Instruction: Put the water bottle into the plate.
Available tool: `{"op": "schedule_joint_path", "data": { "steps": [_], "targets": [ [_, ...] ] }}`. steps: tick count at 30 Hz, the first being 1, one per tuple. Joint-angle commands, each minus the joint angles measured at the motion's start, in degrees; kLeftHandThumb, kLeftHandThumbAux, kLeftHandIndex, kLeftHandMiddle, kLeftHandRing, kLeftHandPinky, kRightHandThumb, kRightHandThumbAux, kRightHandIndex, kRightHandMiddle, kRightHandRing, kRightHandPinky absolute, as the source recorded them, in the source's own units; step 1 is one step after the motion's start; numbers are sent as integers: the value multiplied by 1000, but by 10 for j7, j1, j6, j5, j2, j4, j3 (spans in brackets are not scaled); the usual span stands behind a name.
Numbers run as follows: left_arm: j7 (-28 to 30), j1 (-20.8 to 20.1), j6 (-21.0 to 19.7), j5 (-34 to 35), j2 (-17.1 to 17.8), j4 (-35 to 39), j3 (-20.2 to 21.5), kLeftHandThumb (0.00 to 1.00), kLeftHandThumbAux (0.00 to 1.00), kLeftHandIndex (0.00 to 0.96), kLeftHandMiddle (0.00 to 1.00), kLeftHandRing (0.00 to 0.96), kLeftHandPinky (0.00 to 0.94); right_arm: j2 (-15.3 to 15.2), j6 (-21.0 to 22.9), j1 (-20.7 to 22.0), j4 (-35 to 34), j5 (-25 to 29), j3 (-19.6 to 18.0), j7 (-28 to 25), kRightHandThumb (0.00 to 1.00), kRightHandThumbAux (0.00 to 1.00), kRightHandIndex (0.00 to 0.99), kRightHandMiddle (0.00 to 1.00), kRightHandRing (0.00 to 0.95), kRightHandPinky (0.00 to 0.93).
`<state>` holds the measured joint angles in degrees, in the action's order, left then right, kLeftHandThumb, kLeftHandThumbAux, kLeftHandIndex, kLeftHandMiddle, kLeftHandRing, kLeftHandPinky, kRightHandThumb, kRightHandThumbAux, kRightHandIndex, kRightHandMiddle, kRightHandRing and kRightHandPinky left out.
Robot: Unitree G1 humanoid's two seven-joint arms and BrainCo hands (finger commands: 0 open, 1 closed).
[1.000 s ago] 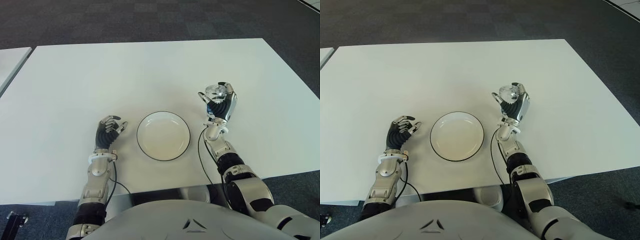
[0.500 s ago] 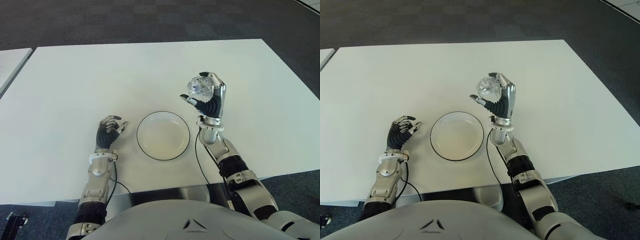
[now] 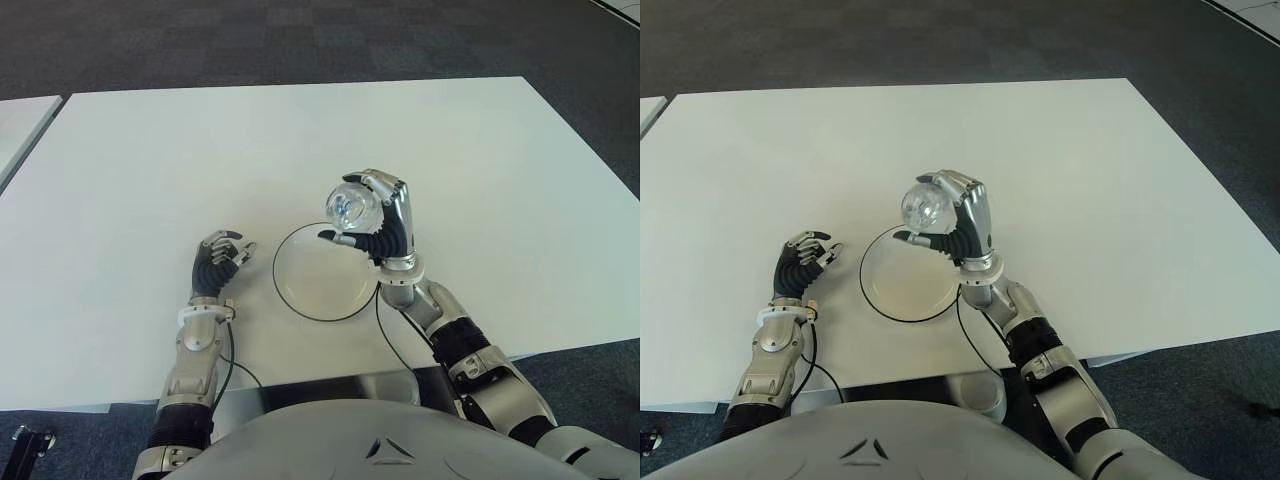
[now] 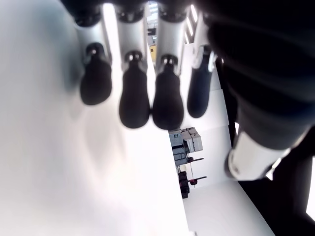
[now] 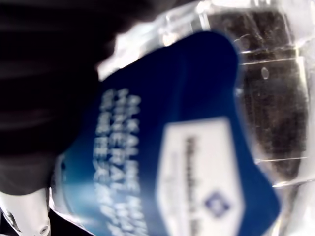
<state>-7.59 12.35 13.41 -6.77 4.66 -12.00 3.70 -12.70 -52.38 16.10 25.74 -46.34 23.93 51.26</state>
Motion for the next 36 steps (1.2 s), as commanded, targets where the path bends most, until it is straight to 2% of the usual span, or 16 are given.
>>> {"op": "schedule_joint_path", "data": {
  "steps": [1,4,7,9,13,18,26,31,36],
  "targets": [
    [-1,17,-28,1,-5,-7,0,707,717,437,724,696,687,-39,-53,6,26,89,33,-145,694,730,436,886,884,849],
    [-1,16,-31,0,-5,-6,0,707,717,437,720,694,680,-58,-41,3,18,138,51,-251,698,728,437,877,872,850],
    [-1,16,-33,-1,-5,-5,0,707,716,437,717,692,675,-67,-24,0,3,156,52,-305,700,727,437,877,872,860],
    [0,16,-35,-1,-5,-4,0,707,716,437,717,691,676,-82,4,-4,-22,160,57,-361,701,726,437,883,877,870],
    [2,16,-37,3,-5,-4,1,707,716,437,722,695,691,-106,108,-23,-96,147,65,-487,702,725,437,895,886,878],
    [3,14,-36,6,-5,-10,3,706,716,437,726,700,695,-115,226,-51,-169,115,64,-592,700,726,438,867,854,820],
    [6,14,-32,11,-6,-13,4,707,715,437,719,692,679,-111,357,-86,-256,83,61,-690,696,728,435,790,782,739],
    [6,12,-26,14,-4,-18,4,707,715,438,719,691,682,-109,399,-98,-288,70,61,-719,693,729,432,754,750,707],
    [3,10,-23,12,-2,-22,3,707,715,438,720,692,682,-108,414,-102,-300,72,61,-738,689,731,429,720,720,675]
  ]
}}
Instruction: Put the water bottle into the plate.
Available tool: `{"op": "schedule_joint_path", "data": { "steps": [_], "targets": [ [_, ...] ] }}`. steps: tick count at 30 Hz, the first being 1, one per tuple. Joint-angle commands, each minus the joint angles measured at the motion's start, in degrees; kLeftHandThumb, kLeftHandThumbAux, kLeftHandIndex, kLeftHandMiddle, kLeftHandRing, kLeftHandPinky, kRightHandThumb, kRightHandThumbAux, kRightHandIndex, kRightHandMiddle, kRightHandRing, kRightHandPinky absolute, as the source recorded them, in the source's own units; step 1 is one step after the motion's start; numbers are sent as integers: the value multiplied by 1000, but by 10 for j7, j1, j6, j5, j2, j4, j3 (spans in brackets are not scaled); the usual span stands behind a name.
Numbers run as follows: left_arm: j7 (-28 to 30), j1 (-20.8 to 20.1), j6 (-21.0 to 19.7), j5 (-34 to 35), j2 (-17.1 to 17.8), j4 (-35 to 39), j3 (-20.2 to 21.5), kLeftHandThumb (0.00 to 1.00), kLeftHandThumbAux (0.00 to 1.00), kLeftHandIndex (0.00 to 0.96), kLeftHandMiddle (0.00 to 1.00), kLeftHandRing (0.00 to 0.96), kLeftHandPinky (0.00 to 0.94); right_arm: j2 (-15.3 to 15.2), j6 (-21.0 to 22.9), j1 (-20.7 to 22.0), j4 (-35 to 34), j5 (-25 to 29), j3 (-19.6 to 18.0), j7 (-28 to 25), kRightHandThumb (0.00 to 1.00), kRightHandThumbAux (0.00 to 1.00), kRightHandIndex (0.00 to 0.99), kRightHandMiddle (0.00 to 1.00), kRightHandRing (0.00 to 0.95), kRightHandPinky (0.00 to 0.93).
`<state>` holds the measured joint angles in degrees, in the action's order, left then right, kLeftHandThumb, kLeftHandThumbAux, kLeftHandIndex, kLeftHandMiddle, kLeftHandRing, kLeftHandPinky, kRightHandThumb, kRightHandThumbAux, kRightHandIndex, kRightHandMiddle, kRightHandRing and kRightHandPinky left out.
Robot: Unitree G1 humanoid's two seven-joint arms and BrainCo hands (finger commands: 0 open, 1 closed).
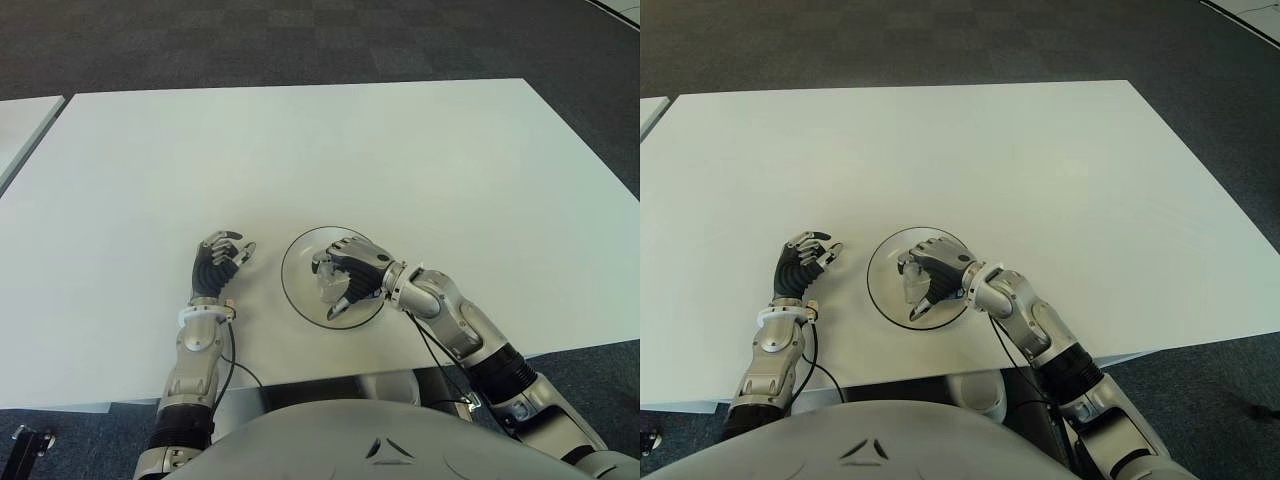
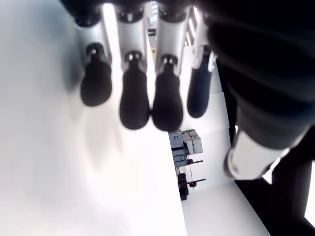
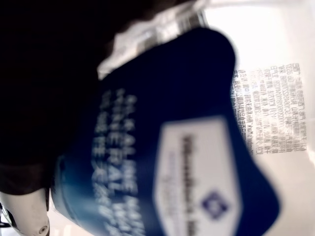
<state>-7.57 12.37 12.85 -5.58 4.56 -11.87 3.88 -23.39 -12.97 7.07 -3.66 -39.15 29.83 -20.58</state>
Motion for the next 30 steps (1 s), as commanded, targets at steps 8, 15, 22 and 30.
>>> {"op": "schedule_joint_path", "data": {
  "steps": [8,15,22,30],
  "targets": [
    [3,8,-21,-4,2,-23,0,706,715,438,732,704,705,-3,21,-13,-11,5,1,-29,682,733,421,631,643,598],
    [0,7,-29,-7,3,-21,0,706,715,438,736,707,702,0,37,-25,-28,1,-1,-30,673,737,407,455,521,520],
    [-2,11,-35,-10,2,-12,-1,706,716,437,732,706,692,2,67,-34,-42,4,-1,-52,237,816,136,203,249,270],
    [-4,10,-30,-14,2,-16,-1,706,716,437,729,701,699,-2,64,-32,-36,-6,3,-52,105,820,20,36,50,59]
  ]
}}
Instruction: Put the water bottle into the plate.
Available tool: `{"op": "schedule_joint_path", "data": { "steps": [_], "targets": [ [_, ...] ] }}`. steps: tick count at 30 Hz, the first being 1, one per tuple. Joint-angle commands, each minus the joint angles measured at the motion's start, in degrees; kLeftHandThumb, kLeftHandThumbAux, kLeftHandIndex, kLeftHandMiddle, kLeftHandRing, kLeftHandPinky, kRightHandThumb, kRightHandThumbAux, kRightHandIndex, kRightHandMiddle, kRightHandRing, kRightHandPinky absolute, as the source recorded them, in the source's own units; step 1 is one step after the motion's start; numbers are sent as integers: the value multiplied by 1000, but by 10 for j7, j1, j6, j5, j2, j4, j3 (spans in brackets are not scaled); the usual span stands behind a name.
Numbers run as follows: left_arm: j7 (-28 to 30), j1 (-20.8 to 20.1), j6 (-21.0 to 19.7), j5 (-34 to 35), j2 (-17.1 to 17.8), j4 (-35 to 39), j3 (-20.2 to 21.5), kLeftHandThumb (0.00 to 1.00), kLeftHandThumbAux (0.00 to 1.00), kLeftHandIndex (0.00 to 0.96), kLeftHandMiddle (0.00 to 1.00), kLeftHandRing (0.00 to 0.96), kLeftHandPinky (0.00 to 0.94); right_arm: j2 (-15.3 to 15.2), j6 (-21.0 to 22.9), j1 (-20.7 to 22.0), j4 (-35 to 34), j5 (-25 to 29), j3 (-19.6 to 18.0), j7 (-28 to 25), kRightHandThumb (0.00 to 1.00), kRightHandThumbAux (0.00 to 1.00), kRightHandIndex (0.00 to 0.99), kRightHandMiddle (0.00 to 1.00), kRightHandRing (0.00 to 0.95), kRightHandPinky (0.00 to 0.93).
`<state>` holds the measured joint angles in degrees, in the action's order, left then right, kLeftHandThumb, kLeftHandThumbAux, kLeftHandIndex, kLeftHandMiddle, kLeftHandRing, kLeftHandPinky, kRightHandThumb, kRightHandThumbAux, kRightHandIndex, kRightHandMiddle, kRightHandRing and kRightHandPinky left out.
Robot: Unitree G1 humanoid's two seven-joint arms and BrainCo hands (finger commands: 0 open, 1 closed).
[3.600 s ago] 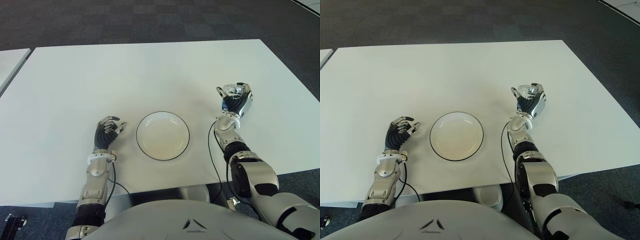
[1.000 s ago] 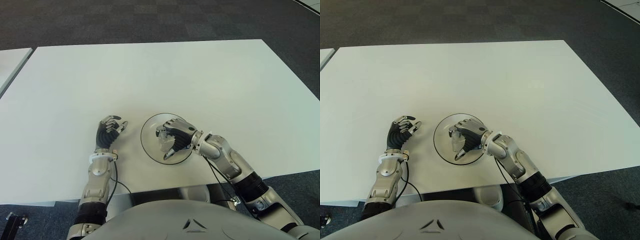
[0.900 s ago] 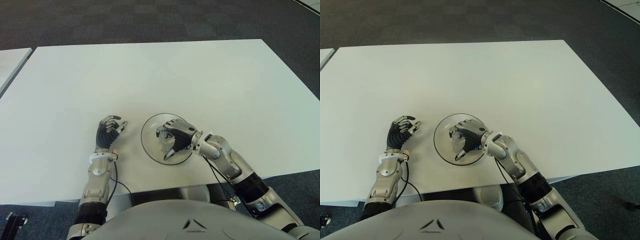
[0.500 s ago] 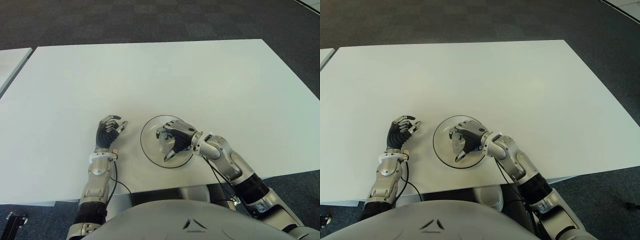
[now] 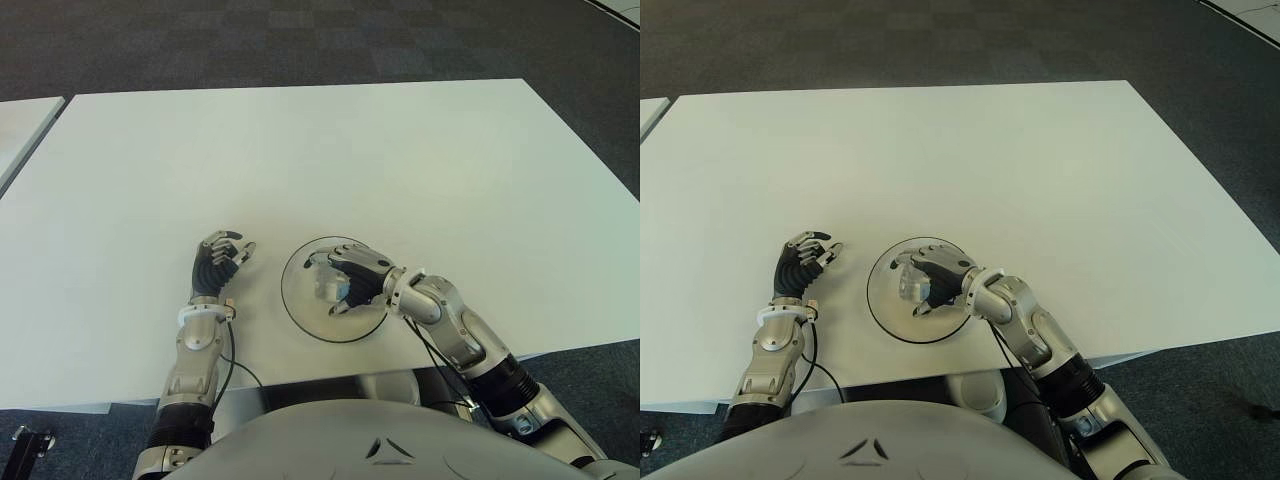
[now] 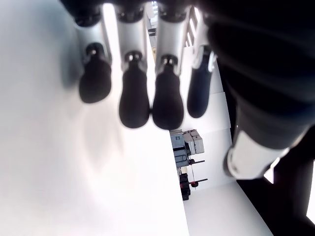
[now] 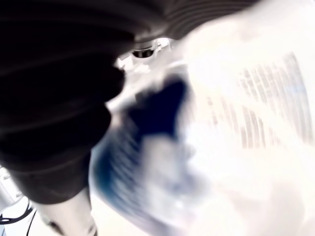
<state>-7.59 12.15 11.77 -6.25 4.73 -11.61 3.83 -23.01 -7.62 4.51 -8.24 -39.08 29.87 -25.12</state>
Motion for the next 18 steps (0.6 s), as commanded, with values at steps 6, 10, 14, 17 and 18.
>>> {"op": "schedule_joint_path", "data": {
  "steps": [6,10,14,17,18],
  "targets": [
    [4,10,-7,4,-1,-25,2,707,717,437,732,704,699,-13,-2,-3,7,-14,0,2,88,735,2,3,5,6],
    [5,10,-4,6,0,-26,2,708,716,437,732,704,690,-14,-15,-5,6,-18,-3,21,94,660,0,0,1,1],
    [4,9,-2,4,0,-28,1,708,716,437,731,705,694,-16,-23,-7,7,-24,-5,40,102,588,0,0,0,0],
    [3,10,-2,2,1,-29,0,708,716,438,734,706,700,-17,-26,-9,5,-27,-5,51,121,522,0,0,0,0],
    [3,10,-1,2,2,-29,0,708,715,438,734,706,701,-17,-26,-9,5,-28,-5,52,127,507,0,0,0,0]
  ]
}}
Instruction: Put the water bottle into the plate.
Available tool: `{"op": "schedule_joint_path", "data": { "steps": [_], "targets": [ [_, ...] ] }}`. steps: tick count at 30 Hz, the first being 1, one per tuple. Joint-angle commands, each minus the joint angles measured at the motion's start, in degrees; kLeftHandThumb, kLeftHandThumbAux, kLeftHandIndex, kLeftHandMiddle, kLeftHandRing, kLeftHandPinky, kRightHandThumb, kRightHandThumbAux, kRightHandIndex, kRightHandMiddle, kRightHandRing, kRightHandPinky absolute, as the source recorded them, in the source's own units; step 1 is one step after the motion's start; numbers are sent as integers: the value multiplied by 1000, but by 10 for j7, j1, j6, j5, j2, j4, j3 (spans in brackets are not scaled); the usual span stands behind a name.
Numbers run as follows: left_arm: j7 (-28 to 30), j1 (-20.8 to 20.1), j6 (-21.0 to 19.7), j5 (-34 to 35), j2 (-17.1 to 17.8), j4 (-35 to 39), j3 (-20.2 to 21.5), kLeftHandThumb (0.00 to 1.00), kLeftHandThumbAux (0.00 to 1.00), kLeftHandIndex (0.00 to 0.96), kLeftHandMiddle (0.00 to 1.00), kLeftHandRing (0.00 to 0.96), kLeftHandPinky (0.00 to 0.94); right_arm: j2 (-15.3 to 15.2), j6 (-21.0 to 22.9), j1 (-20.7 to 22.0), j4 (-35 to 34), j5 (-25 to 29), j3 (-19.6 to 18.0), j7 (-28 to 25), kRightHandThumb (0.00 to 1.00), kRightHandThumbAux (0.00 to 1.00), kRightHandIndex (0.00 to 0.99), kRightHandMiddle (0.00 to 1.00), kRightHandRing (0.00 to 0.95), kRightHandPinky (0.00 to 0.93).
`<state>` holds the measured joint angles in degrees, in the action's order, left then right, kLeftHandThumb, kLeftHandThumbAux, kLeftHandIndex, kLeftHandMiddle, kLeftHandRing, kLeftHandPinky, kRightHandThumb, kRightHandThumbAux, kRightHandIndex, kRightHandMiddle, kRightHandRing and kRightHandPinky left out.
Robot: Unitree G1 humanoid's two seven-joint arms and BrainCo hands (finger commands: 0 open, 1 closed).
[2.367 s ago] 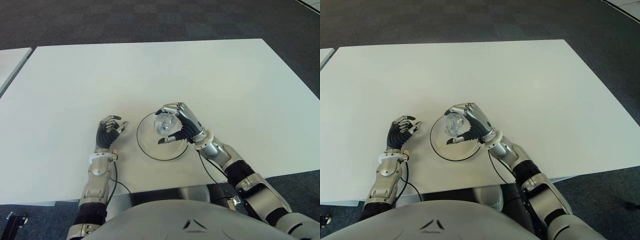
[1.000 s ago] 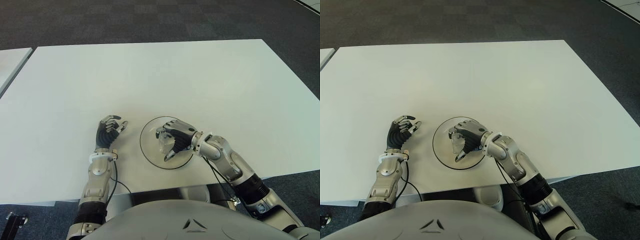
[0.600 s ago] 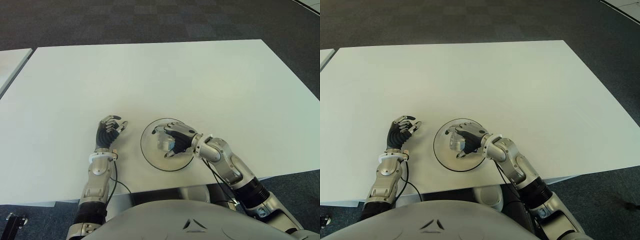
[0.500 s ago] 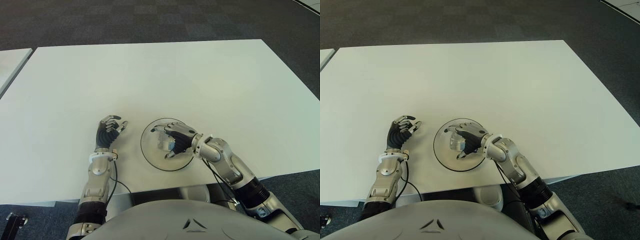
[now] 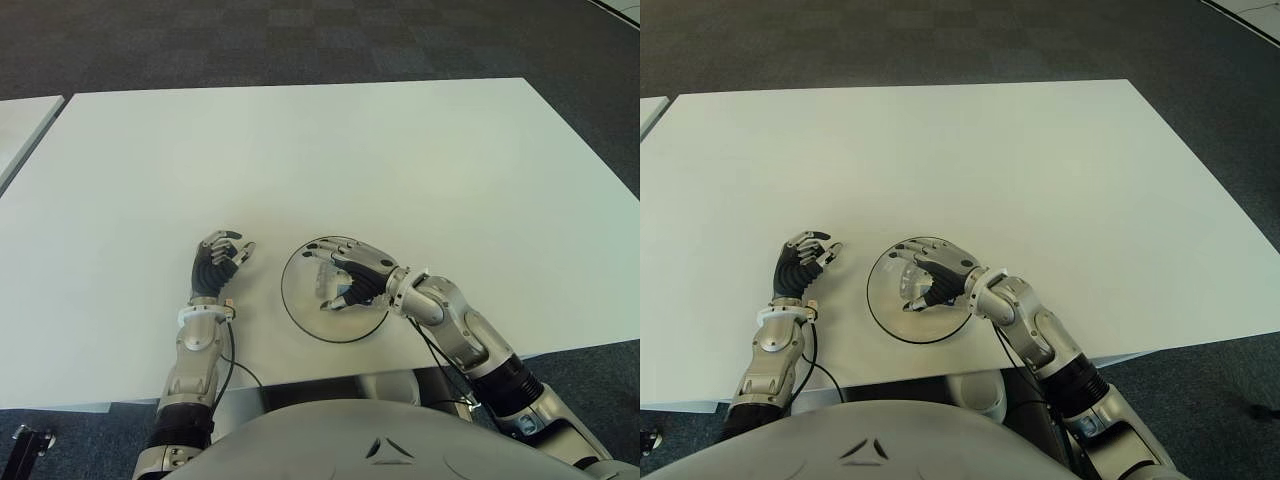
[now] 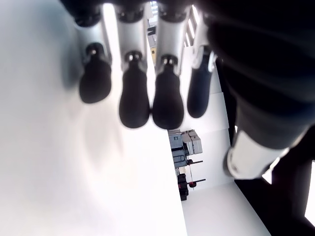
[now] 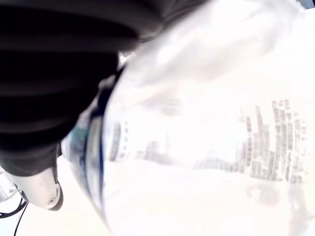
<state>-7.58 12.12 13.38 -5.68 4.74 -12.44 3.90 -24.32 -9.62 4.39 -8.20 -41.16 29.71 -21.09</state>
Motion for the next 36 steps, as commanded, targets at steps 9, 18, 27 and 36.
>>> {"op": "schedule_joint_path", "data": {
  "steps": [9,18,27,36],
  "targets": [
    [-1,8,-10,-5,0,-27,1,708,715,438,729,700,683,0,-3,-12,3,-4,-7,23,260,386,0,0,0,0],
    [-5,7,-9,-5,-1,-30,2,708,714,438,726,700,697,9,16,-20,-9,-30,-12,41,480,304,0,0,0,0],
    [-5,7,-8,-10,-1,-29,0,707,715,438,732,704,692,24,22,-33,-14,-53,-39,113,375,311,0,0,0,0],
    [-5,9,-13,-9,-1,-25,0,707,715,437,734,707,701,40,-8,-32,34,15,-98,193,45,412,0,0,0,0]
  ]
}}
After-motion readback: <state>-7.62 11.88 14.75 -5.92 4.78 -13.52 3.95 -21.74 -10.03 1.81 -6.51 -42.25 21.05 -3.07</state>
